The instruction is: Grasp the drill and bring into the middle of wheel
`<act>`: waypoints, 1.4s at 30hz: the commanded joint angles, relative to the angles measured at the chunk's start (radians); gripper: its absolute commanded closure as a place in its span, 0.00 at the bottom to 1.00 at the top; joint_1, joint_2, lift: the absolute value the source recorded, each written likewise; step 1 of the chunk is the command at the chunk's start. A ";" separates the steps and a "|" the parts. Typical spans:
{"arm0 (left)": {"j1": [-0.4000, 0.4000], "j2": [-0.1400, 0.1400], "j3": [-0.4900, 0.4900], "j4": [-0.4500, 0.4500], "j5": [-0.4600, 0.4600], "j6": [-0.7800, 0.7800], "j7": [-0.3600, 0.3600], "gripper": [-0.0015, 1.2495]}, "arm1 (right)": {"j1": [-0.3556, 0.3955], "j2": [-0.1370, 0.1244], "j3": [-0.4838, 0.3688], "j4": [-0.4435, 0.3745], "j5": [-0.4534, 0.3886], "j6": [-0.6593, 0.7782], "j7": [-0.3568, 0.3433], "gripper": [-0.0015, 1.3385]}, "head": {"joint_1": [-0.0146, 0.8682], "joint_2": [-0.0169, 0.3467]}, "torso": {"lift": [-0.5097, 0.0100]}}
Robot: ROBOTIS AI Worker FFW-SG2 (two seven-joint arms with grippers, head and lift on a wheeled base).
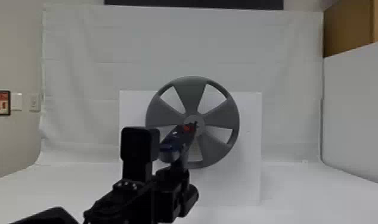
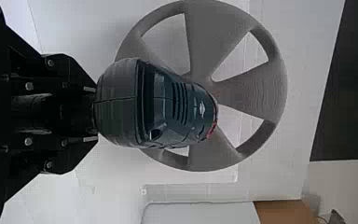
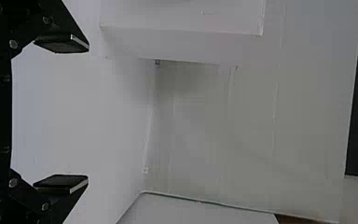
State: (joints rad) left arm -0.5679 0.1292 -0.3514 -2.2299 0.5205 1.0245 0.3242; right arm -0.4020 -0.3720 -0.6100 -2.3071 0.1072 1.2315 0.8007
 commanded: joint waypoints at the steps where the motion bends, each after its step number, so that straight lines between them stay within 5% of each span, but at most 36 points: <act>1: -0.013 -0.006 -0.008 0.024 -0.008 -0.009 -0.002 0.96 | 0.000 -0.002 0.001 0.000 0.000 0.002 0.000 0.22 | 0.02 0.05 | 0.20; 42: -0.064 -0.033 -0.009 0.159 -0.073 -0.061 -0.034 0.96 | 0.005 -0.010 0.003 0.000 0.000 0.008 0.000 0.22 | 0.02 0.05 | 0.20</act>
State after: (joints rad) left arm -0.6304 0.0966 -0.3611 -2.0711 0.4505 0.9641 0.2910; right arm -0.3974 -0.3820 -0.6061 -2.3071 0.1074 1.2395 0.8007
